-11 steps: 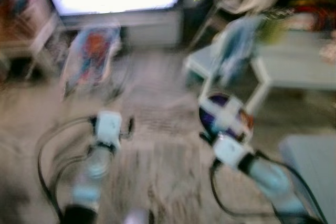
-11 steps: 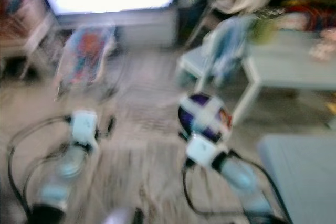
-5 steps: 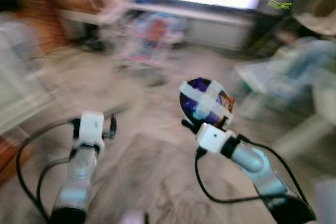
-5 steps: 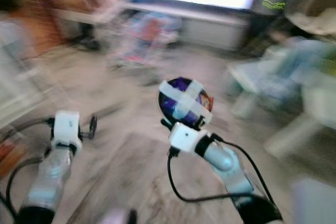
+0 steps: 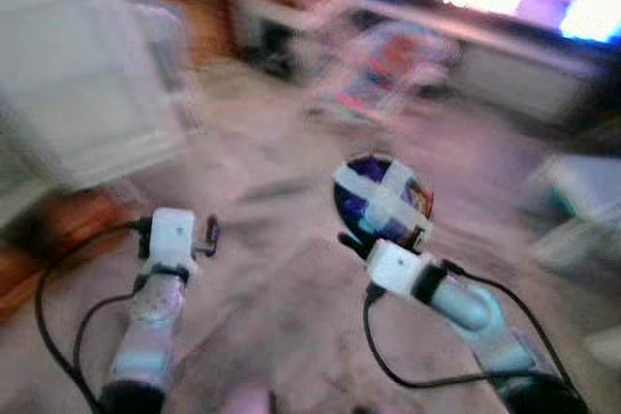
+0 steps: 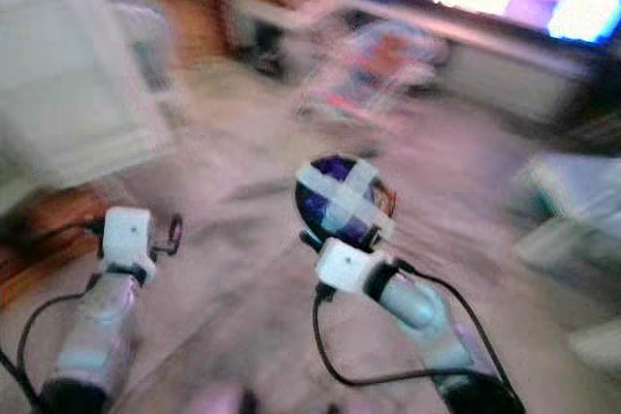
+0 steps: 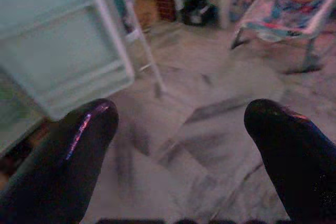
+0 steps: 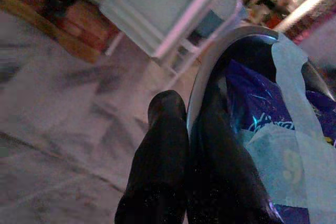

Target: Restocking fridge

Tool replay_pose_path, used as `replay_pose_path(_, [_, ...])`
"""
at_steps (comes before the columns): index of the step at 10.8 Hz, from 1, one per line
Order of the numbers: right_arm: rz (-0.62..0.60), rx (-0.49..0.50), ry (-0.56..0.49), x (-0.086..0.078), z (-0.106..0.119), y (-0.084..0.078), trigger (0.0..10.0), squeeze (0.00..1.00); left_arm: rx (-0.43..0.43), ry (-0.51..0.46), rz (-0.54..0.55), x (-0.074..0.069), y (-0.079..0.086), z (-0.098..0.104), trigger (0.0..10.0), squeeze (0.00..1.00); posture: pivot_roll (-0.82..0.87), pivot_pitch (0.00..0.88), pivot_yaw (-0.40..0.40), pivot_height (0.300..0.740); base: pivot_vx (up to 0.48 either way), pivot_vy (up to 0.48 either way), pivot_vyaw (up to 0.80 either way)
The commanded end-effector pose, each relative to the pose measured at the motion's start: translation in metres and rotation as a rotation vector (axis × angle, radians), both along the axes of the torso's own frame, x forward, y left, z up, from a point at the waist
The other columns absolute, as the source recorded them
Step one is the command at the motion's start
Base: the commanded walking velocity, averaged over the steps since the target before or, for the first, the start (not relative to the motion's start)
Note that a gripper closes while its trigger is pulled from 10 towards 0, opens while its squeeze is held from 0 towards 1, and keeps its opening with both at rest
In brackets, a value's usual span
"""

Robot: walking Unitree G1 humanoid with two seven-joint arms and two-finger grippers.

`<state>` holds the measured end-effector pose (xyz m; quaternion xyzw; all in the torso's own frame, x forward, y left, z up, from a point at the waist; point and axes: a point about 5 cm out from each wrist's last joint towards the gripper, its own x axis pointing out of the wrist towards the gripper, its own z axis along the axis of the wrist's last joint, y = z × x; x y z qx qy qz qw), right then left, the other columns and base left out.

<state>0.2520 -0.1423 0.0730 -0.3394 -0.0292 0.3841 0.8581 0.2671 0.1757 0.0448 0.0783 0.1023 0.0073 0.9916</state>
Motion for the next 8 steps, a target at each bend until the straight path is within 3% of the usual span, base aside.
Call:
replay_pose_path(1, [0.008,0.012,-0.019,0.0022,0.0052,0.0011,10.0,0.00,0.017,-0.001,0.006,0.0000,0.0033,0.0009,10.0,0.00,0.09,0.048,-0.011,0.740,0.000,0.480,0.80])
replay_pose_path(7, [0.029,0.011,-0.024,0.0066,0.0082,0.0040,10.0,0.00,0.020,-0.012,0.013,0.0010,-0.0008,0.0023,10.0,0.00,0.10,0.043,-0.026,0.740,0.000,0.480,0.80])
replay_pose_path(8, [0.031,0.011,-0.024,0.0063,0.0081,0.0039,10.0,0.00,0.022,-0.034,0.002,0.0019,-0.0018,0.0051,10.0,0.00,0.10,0.043,-0.026,0.740,0.000,0.000,0.80])
